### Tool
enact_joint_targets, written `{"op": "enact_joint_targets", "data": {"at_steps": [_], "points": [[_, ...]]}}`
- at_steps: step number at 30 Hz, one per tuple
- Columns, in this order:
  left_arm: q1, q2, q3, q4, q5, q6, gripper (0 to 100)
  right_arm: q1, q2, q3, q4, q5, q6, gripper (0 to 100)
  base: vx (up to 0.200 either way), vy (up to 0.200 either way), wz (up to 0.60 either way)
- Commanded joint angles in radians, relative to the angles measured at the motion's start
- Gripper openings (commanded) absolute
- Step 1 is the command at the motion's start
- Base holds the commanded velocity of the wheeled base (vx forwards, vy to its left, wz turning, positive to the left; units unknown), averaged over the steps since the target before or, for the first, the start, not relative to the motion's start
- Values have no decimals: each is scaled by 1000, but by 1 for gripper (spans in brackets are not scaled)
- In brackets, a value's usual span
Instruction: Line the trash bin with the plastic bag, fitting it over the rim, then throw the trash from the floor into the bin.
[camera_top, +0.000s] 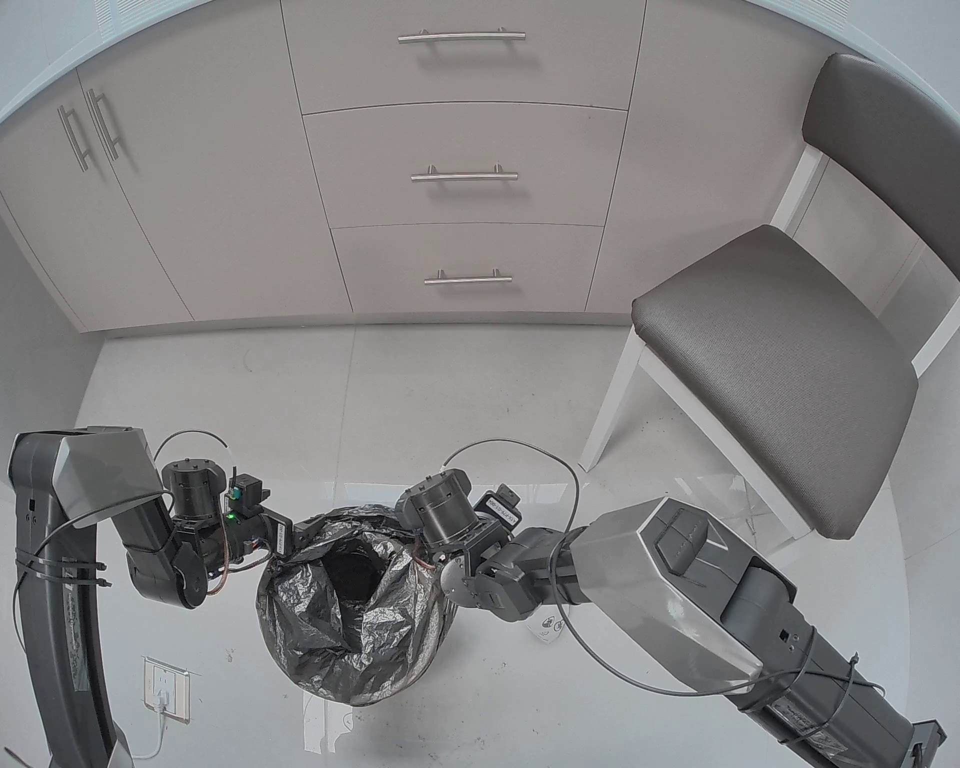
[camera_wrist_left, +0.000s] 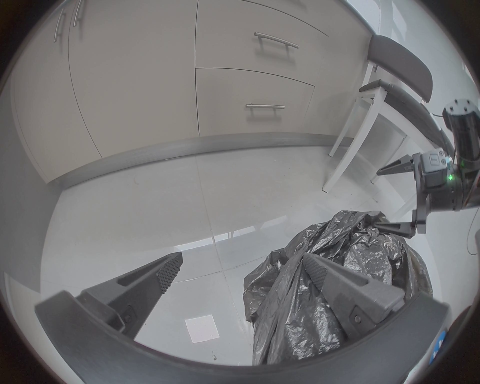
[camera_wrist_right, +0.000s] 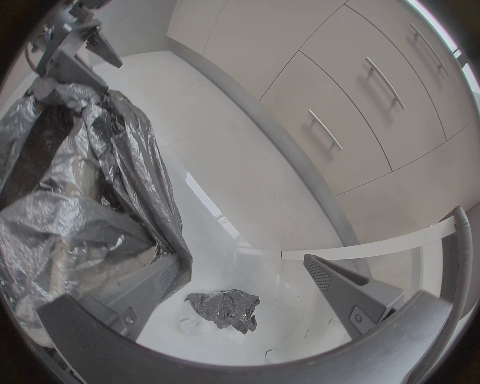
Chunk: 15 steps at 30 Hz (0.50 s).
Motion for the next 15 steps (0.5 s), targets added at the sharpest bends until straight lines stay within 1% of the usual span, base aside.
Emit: {"op": "enact_joint_targets", "data": {"at_steps": [1, 9, 15], "points": [[2, 1, -1, 0, 0, 0, 100, -14, 29, 0, -1, -2, 0, 100, 0, 0, 0], [3, -3, 0, 0, -1, -1, 100, -51, 49, 0, 2, -5, 3, 100, 0, 0, 0], [17, -17, 0, -1, -1, -1, 100, -20, 20, 0, 3, -17, 6, 100, 0, 0, 0]]}}
